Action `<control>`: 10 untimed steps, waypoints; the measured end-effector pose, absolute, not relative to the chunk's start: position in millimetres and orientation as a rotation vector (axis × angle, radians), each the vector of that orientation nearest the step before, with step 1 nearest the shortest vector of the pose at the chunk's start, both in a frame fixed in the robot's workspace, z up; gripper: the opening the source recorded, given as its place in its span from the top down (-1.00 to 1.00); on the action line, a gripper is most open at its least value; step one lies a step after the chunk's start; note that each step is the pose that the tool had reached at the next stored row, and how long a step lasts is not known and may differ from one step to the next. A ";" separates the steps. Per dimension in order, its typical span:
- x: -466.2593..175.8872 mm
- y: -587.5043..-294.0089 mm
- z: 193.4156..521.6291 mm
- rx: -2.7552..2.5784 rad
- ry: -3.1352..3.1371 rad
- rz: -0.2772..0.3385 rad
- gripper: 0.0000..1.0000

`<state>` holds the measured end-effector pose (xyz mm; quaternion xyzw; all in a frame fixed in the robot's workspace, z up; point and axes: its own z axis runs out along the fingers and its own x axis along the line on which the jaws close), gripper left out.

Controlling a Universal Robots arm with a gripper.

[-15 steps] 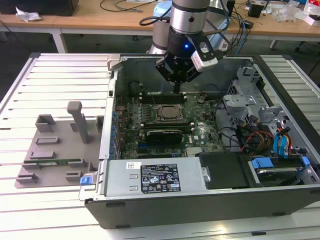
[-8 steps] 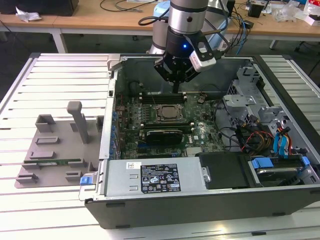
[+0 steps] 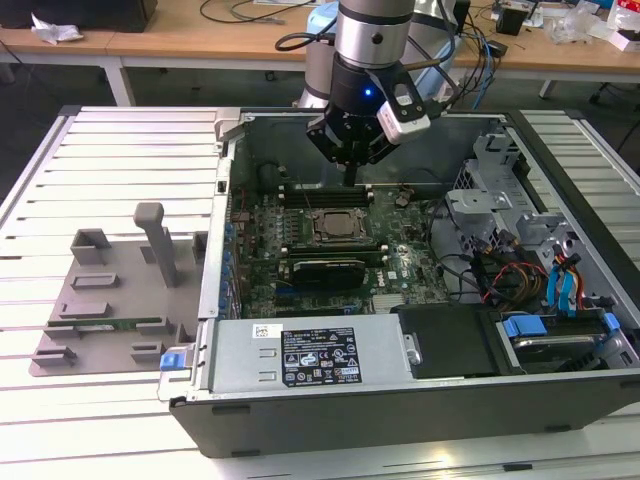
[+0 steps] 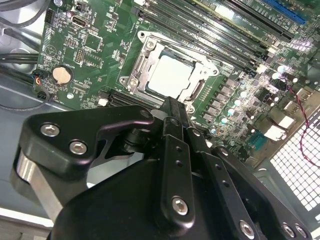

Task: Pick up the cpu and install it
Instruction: 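Install the first cpu locking lever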

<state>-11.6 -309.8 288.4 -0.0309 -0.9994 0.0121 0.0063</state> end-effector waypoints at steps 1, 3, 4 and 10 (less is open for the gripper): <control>-11.8 -309.8 288.4 -0.097 -3.127 0.038 0.79; -12.6 -309.8 288.4 -0.097 -3.127 0.038 0.79; -13.2 -309.8 288.4 -0.097 -3.127 0.038 0.79; -15.2 -309.8 288.3 -0.097 -3.127 0.038 0.79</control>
